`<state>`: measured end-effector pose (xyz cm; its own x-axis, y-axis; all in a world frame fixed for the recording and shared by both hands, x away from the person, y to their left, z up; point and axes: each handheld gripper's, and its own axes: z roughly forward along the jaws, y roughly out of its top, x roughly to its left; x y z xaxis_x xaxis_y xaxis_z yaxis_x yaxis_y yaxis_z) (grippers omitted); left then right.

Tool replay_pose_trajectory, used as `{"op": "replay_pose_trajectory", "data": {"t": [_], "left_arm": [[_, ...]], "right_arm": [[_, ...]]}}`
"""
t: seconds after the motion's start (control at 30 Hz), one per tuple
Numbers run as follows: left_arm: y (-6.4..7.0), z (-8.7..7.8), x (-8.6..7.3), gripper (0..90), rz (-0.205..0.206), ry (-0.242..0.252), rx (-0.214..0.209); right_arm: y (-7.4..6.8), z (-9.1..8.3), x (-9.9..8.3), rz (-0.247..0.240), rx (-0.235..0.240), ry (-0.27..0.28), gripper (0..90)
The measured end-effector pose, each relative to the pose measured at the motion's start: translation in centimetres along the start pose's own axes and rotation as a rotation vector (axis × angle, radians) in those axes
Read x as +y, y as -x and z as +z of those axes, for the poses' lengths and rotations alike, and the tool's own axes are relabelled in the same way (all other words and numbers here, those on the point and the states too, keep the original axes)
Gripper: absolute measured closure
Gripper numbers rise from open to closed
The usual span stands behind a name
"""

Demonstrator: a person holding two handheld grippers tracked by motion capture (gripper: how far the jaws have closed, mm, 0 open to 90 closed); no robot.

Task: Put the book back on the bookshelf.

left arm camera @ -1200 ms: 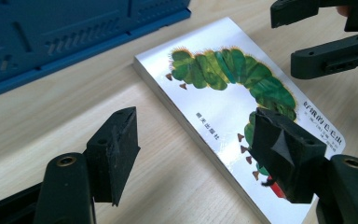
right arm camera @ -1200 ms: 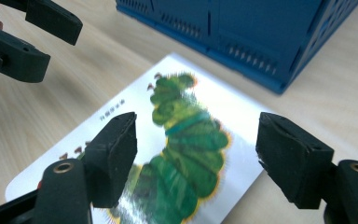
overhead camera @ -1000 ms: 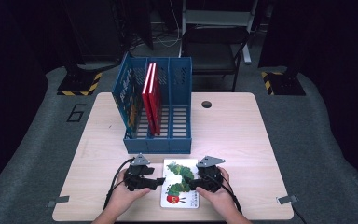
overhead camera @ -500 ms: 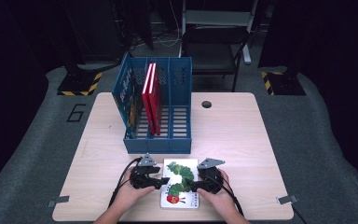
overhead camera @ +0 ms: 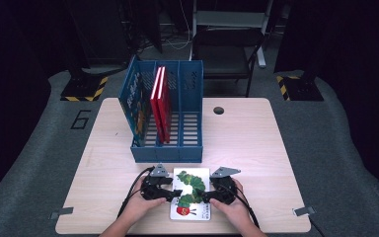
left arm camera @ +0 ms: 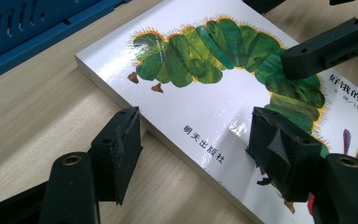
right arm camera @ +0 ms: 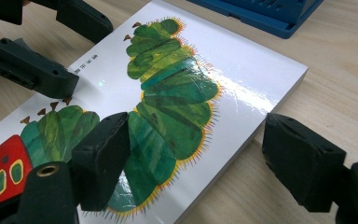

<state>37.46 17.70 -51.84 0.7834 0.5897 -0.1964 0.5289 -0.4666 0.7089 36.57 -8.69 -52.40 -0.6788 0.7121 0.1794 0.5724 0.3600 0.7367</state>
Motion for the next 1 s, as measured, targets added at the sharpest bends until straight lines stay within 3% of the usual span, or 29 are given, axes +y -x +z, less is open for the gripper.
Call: {"op": "replay_pose_trajectory", "data": {"t": [0.03, 0.2, 0.33, 0.53, 0.6, 0.67, 0.77, 1.0], "left_arm": [[-0.1, 0.0, -0.1, 33.3, -0.007, 0.001, -0.002], [0.1, 0.2, -0.2, 32.4, -0.040, 0.026, 0.012], [0.2, 0.3, -0.3, 31.7, -0.048, 0.037, 0.025], [0.6, 0.5, -0.2, 25.7, -0.034, 0.031, 0.032], [0.7, 0.4, -0.2, 21.2, -0.028, 0.014, 0.012], [0.9, 0.4, -0.1, 20.9, -0.020, 0.005, 0.023], [0.9, 0.3, -0.2, 21.2, -0.019, 0.002, 0.031], [0.9, -0.3, -0.7, 21.2, -0.057, 0.000, 0.018]], "right_arm": [[0.0, 0.0, 0.0, 0.016, 0.012, 0.000, 21.9], [0.2, 0.1, 0.0, -0.006, 0.016, 0.001, 21.4], [0.2, 0.1, 0.2, 0.007, 0.019, -0.013, 20.7], [0.2, 0.2, 0.2, -0.005, 0.005, -0.003, 20.2], [0.4, 0.1, 0.2, -0.009, 0.015, -0.008, 21.0], [0.2, 0.1, 0.2, 0.014, 0.020, -0.007, 21.9], [0.2, 0.1, 0.2, 0.006, 0.019, -0.009, 22.8], [0.1, 0.1, 0.1, 0.013, 0.036, -0.001, 29.2]]}}
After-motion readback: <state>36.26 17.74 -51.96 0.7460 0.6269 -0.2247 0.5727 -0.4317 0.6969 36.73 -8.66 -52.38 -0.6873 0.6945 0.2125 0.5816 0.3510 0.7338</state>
